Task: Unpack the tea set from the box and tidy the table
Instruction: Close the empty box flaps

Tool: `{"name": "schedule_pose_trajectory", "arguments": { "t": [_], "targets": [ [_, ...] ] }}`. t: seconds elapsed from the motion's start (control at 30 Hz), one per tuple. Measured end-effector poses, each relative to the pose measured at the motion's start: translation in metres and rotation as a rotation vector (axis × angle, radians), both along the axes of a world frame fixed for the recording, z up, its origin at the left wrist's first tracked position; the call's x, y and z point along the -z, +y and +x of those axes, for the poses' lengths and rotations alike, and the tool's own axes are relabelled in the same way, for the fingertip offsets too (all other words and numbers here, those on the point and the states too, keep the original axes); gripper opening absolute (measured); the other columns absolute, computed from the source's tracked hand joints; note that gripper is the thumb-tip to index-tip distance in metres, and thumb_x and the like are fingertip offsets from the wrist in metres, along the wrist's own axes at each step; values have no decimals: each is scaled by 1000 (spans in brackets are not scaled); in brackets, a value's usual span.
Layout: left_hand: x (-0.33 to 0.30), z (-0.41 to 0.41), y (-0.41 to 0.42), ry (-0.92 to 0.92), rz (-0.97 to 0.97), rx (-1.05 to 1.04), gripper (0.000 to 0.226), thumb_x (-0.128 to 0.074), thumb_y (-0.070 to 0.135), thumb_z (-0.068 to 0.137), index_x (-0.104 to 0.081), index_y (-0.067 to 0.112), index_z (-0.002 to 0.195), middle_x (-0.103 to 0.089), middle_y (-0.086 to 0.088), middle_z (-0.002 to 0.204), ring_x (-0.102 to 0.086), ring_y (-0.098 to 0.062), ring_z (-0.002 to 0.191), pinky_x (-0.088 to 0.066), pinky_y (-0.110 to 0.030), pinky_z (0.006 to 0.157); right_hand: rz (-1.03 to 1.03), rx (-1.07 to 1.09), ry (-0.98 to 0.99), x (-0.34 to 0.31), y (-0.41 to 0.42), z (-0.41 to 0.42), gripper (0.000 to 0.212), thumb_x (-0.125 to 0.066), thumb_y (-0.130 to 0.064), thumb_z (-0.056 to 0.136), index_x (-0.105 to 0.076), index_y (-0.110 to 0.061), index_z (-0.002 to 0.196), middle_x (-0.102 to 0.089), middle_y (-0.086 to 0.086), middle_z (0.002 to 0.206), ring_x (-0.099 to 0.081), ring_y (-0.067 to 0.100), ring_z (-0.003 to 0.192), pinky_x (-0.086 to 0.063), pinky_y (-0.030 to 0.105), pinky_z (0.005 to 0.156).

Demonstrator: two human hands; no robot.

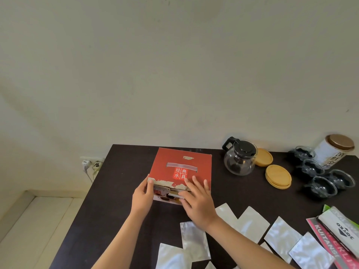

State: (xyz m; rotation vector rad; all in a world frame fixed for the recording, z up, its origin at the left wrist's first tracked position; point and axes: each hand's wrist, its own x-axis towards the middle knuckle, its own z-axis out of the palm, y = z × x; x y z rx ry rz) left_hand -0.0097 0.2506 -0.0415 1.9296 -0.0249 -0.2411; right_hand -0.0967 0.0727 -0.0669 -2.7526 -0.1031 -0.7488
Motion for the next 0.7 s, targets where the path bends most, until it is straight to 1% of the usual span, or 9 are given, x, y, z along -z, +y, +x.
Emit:
{"name": "schedule_pose_trajectory", "arguments": {
  "t": [0.07,0.13,0.17,0.23,0.3,0.43,0.57,0.63,0.7],
  "targets": [
    [1,0,0,-6,-8,-4,44,-40,36,98,-48,17,138,-59,0,128,-53,-16,119,-45,-36,102,25,12,-10,1,1,1,33,-42,-37,97,-72,-23,93,-65,8,124,-56,36,121,-26,63,103],
    [2,0,0,-9,-9,-8,44,-40,36,98,-49,17,137,-60,0,127,-54,-16,119,-45,-35,101,49,19,-20,1,0,1,43,-30,-41,102,-69,-24,106,-65,8,124,-56,35,121,-27,62,103],
    [2,0,0,-8,-11,-7,44,-40,37,98,-49,18,137,-60,1,127,-54,-16,118,-46,-35,101,56,18,-26,0,0,2,44,-27,-41,102,-66,-24,111,-65,8,124,-57,35,121,-28,61,102],
    [3,0,1,-5,-17,-4,44,-40,38,98,-50,18,136,-61,1,126,-55,-15,117,-46,-34,100,58,14,-43,0,0,2,47,-25,-41,103,-67,-24,113,-66,8,123,-58,35,119,-30,61,100],
    [4,0,0,-4,-19,-6,44,-40,38,98,-50,18,136,-61,1,125,-55,-15,117,-46,-35,100,35,19,-60,1,-2,3,48,-26,-39,103,-71,-22,109,-67,9,121,-59,36,117,-33,63,98],
    [6,-1,-1,-8,-30,-24,42,-40,37,99,-51,20,135,-61,3,125,-55,-14,117,-46,-35,100,-49,12,-104,8,-5,3,35,-43,-34,96,-75,-21,104,-67,10,120,-60,37,116,-37,66,95],
    [7,-1,-1,-5,-37,-30,41,-40,36,99,-51,20,135,-60,3,127,-54,-14,118,-46,-36,101,-88,4,-133,11,-6,4,46,-31,-37,103,-75,-21,106,-66,12,122,-59,38,116,-34,65,96],
    [7,-1,-1,-7,-37,-31,41,-40,36,99,-51,21,135,-60,3,127,-54,-14,118,-46,-36,101,-105,1,-137,10,-6,4,39,-39,-36,99,-74,-21,106,-66,12,123,-59,39,115,-34,66,95],
    [7,-1,-2,-7,-42,-37,41,-40,35,99,-50,20,136,-60,3,128,-54,-14,119,-45,-35,102,-133,8,-151,10,-6,4,31,-49,-33,91,-75,-22,104,-66,12,122,-60,40,114,-34,67,93]
  ]
}}
